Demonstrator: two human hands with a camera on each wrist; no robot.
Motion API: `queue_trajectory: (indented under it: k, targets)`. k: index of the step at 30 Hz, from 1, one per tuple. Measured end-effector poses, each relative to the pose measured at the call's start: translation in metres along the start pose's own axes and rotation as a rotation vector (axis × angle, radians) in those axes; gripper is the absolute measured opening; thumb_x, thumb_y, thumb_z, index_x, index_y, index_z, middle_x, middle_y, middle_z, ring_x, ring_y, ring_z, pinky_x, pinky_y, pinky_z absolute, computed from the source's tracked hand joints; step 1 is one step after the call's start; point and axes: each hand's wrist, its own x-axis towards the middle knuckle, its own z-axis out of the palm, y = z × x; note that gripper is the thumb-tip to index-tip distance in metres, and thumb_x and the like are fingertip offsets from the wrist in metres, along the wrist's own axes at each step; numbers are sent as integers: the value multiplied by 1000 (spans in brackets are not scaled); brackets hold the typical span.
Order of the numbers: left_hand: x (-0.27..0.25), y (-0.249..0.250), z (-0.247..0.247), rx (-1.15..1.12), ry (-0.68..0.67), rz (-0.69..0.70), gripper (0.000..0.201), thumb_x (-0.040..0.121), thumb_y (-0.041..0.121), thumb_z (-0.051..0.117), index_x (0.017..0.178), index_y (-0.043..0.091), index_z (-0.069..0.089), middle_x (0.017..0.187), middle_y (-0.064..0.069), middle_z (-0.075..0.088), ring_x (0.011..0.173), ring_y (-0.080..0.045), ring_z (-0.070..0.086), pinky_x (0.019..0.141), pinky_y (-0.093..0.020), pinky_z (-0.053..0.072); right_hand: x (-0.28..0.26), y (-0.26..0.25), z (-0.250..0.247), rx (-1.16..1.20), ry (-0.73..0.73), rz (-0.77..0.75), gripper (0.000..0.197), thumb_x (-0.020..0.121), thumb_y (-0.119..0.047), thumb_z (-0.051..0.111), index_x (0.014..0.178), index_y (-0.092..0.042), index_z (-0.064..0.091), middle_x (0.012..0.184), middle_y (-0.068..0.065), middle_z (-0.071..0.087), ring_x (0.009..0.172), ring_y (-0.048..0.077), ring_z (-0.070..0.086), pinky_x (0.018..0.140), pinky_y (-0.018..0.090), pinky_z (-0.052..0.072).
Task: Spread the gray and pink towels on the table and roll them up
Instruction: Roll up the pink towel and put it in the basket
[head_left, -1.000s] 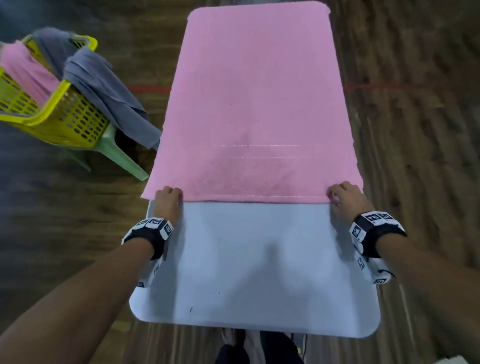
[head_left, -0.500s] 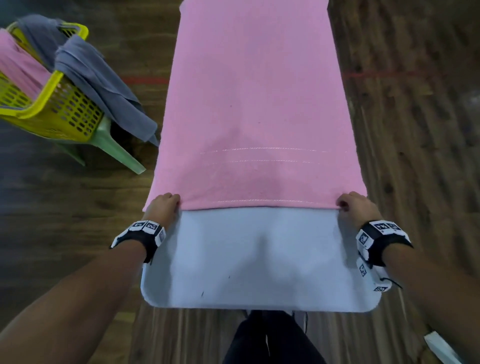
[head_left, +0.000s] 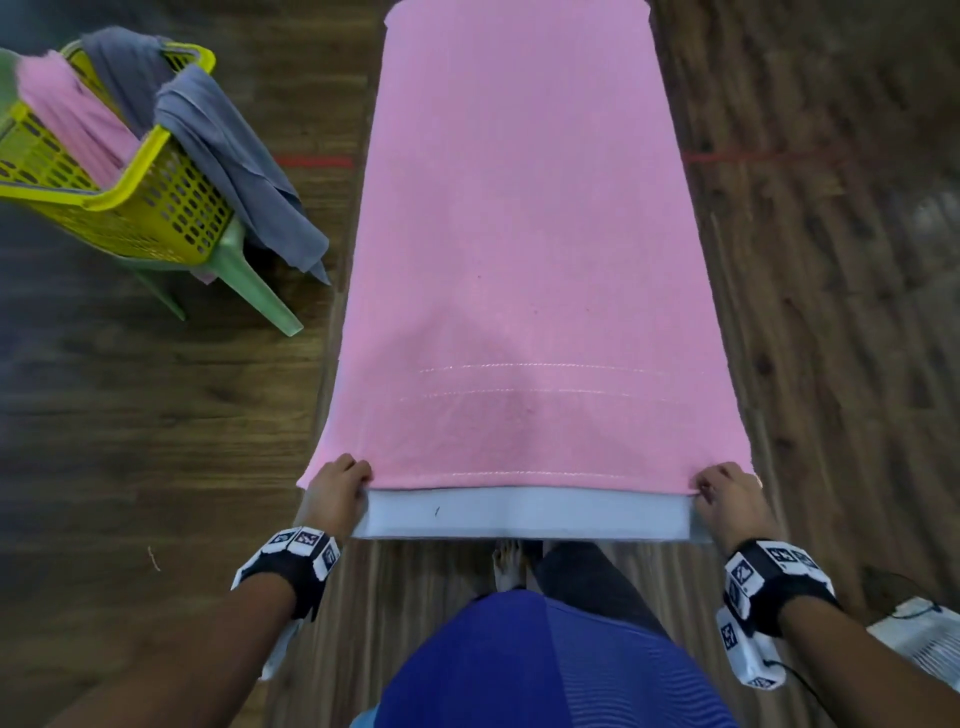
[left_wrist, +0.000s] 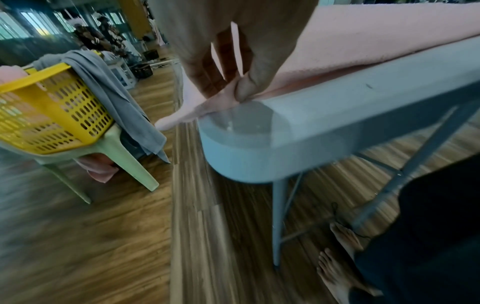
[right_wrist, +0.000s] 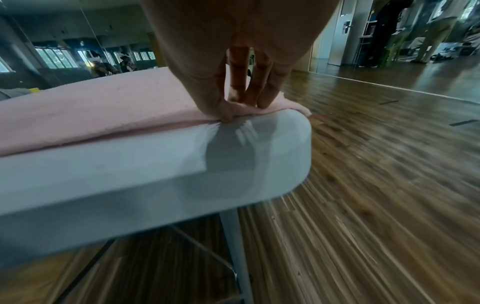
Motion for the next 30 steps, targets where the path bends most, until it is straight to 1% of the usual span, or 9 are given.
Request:
queue_trajectory:
  k: [7,12,15,19,21,23,25,27,30]
  targets:
    - [-38,-9,15,-16,-17,-36,22,65,-5,69,77,11,62,75,-5,56,66,-30,56,53,-36,48,-44,10,2,-67,-36,-36,26,56,9,76,75,-7,68,79,15,61,71,39,57,63,41,49]
    - [-42,-10,8,-17,83,-15,16,72,-2,61,85,7,65,84,-12,59,74,-32,54,66,-39,47,-43,14,-5,-76,53,-28,27,57,8,77,79,-5,69,87,16,63,72,37,57,64,41,50]
    - [-48,-9,3,-6,72,-26,25,67,12,51,87,7,65,78,-11,61,71,-33,57,64,-38,45,-42,21,-9,-44,89,-54,24,59,14,74,77,-1,68,84,17,65,71,37,56,67,41,50]
    - [-45,-11,3,25,39,-18,42,66,29,36,89,9,65,79,-8,63,69,-32,58,63,-36,45,-37,26,-14,11,71,35,19,68,11,67,83,-1,67,78,19,66,72,37,59,69,40,48]
    - [-42,-10,2,96,35,-14,38,68,29,37,85,11,65,76,-6,61,67,-32,58,63,-38,45,-39,30,-14,-29,61,-5,19,69,7,68,85,-3,69,79,17,68,74,37,60,70,41,47]
    - [-35,-4,-1,191,41,-60,29,76,26,39,85,15,64,77,-3,60,73,-29,58,72,-41,42,-36,28,-16,-110,50,20,13,77,-4,66,85,-12,71,85,9,69,83,33,58,78,41,40]
    - [-27,3,-3,247,4,-130,23,84,23,41,89,19,63,82,-1,60,80,-26,58,82,-44,36,-27,23,-20,-169,1,65,18,85,-21,50,87,-20,69,92,3,66,92,27,53,85,38,27]
    - [-18,12,-4,272,3,-204,13,87,18,49,95,18,60,87,-3,60,85,-27,57,86,-45,33,-15,18,-22,-181,-7,119,25,84,-26,43,91,-21,66,97,3,64,96,26,51,86,37,22]
    - [-14,20,-3,328,61,-289,14,80,10,62,94,9,59,89,-15,54,83,-35,52,77,-49,40,-11,14,-22,-192,85,187,15,81,-17,63,95,-16,64,104,15,57,98,35,50,91,46,31]
